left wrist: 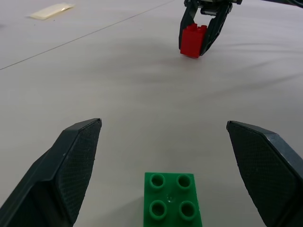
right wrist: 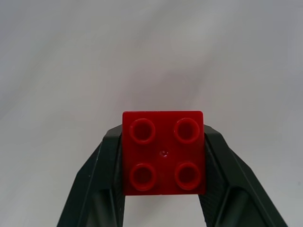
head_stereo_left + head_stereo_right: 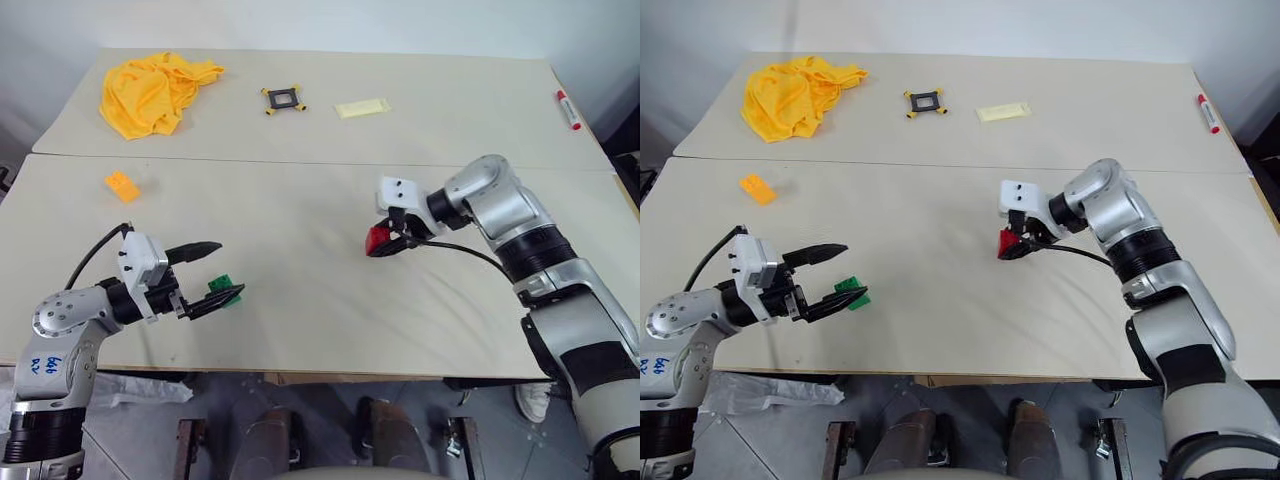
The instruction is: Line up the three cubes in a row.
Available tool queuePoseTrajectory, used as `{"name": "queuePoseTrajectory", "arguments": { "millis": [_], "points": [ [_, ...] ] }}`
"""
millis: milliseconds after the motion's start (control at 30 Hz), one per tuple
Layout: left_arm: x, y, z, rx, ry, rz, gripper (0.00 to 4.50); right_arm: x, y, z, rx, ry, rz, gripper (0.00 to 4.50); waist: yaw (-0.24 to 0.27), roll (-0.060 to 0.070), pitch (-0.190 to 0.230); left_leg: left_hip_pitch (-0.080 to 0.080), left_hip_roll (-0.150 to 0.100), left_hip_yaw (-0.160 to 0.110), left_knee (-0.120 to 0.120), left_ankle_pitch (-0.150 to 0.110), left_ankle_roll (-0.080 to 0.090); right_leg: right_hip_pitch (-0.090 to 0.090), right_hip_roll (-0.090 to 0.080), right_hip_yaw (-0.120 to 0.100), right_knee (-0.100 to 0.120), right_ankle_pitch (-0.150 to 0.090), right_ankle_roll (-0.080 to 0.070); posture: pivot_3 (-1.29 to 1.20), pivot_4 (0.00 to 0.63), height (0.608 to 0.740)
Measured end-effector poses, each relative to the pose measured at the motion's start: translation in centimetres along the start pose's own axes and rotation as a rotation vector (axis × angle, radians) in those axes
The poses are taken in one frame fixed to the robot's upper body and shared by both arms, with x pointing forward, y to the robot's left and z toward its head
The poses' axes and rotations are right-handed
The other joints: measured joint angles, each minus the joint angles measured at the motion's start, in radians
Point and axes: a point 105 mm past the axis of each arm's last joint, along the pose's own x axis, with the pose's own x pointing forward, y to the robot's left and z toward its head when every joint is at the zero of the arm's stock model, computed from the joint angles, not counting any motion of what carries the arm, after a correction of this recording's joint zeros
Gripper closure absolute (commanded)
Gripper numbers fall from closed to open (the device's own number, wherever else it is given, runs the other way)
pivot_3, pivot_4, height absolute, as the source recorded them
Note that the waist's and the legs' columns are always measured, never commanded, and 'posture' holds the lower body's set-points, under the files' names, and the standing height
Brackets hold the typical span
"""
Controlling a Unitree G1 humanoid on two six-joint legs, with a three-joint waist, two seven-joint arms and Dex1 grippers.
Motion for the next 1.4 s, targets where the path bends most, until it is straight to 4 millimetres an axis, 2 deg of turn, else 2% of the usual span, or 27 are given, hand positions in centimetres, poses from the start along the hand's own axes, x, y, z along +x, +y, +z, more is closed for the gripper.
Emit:
{"name": "queuePoseTrajectory", "arguments": {
  "millis": [100,133,200,367,500,567,633,800,967,1067,1167,1267,1400],
  "points": [
    [0.0,-0.1,0.0,-0.001,-0.003,0.009,0.0,0.2,-0.2,-0.4,-0.013,0.028,-0.006,2.98,-0.004,0.0,0.0,0.0,0.0,0.0,0.0,0.0,0.0,0.0,0.0,0.0,0.0,0.0,0.0,0.0,0.15,0.74],
    [0.0,-0.1,0.0,-0.004,-0.003,0.014,0.0,0.3,-0.2,-0.3,-0.028,0.032,-0.006,2.25,-0.006,0.0,0.0,0.0,0.0,0.0,0.0,0.0,0.0,0.0,0.0,0.0,0.0,0.0,0.0,0.0,0.15,0.74],
    [0.0,0.0,-0.1,-0.006,-0.003,0.019,0.0,0.3,-0.2,-0.4,-0.033,0.046,-0.005,1.72,-0.007,0.0,0.0,0.0,0.0,0.0,0.0,0.0,0.0,0.0,0.0,0.0,0.0,0.0,0.0,0.0,0.15,0.74],
    [-0.1,0.0,0.1,0.011,-0.015,0.031,0.0,0.1,0.2,-0.3,-0.05,0.003,-0.004,0.06,-0.005,0.0,0.0,0.0,0.0,0.0,0.0,0.0,0.0,0.0,0.0,0.0,0.0,0.0,0.0,0.0,0.15,0.74],
    [-1.7,0.8,0.1,0.012,-0.029,0.112,0.0,-3.0,0.9,0.4,-0.072,-0.234,-0.014,0.02,-0.003,0.0,0.0,0.0,0.0,-0.001,-0.001,0.0,0.0,0.0,0.0,0.0,0.0,0.0,0.0,0.0,0.15,0.74],
    [-3.2,1.5,0.0,-0.001,-0.037,0.191,0.0,-4.9,1.8,0.2,-0.11,-0.354,-0.037,0.02,-0.004,0.0,0.0,0.001,0.0,0.0,-0.001,0.0,0.0,0.001,0.0,0.0,-0.001,0.0,0.0,0.0,0.15,0.74],
    [-5.1,2.2,-0.4,-0.02,-0.041,0.281,0.0,-5.7,3.1,-0.2,-0.126,-0.473,-0.052,0.02,-0.004,-0.001,0.0,0.002,0.001,0.0,-0.001,0.0,0.0,0.002,0.0,0.0,-0.001,0.0,0.0,0.0,0.15,0.74],
    [-11.9,2.4,-4.2,-0.145,0.021,0.528,0.0,-5.4,6.6,-1.9,-0.078,-0.716,-0.074,0.02,-0.008,-0.002,0.0,0.004,0.002,0.005,-0.004,0.0,0.0,0.001,0.001,0.001,-0.002,0.0,0.0,0.0,0.15,0.74],
    [-17.0,1.8,-6.7,-0.234,0.073,0.714,0.0,-4.0,9.9,-2.7,-0.019,-0.848,-0.08,0.02,0.005,-0.003,-0.001,0.004,0.002,0.003,-0.001,-0.001,0.0,0.002,-0.001,0.001,-0.001,0.0,0.0,0.0,0.15,0.74],
    [-18.2,1.0,-7.4,-0.268,0.079,0.742,0.0,-3.6,10.5,-3.2,0.02,-0.854,-0.096,0.02,0.012,-0.003,-0.001,0.005,0.001,0.003,-0.001,-0.002,0.0,0.002,-0.002,0.002,-0.001,0.0,0.0,0.0,0.15,0.74],
    [-18.1,-0.6,-7.9,-0.311,0.079,0.694,0.0,-3.4,11.1,-3.5,0.04,-0.854,-0.105,0.02,0.013,-0.003,-0.001,0.005,0.003,0.003,-0.001,-0.003,-0.002,0.002,-0.002,0.003,-0.002,-0.001,-0.001,0.0,0.15,0.74],
    [-16.0,-0.8,-6.7,-0.294,0.046,0.585,0.0,-3.6,11.0,-3.5,0.035,-0.854,-0.125,0.02,0.022,-0.003,-0.001,0.005,0.003,0.003,0.0,-0.003,-0.002,0.002,-0.002,0.005,-0.001,-0.001,-0.001,0.0,0.15,0.74],
    [-10.1,-0.1,-3.8,-0.174,0.019,0.318,0.0,-4.0,11.8,-3.4,-0.038,-0.847,-0.11,0.02,0.032,-0.003,-0.001,0.005,0.002,0.002,0.0,-0.003,-0.001,0.002,-0.002,0.005,0.0,-0.001,-0.002,0.0,0.15,0.74]
  ]
}}
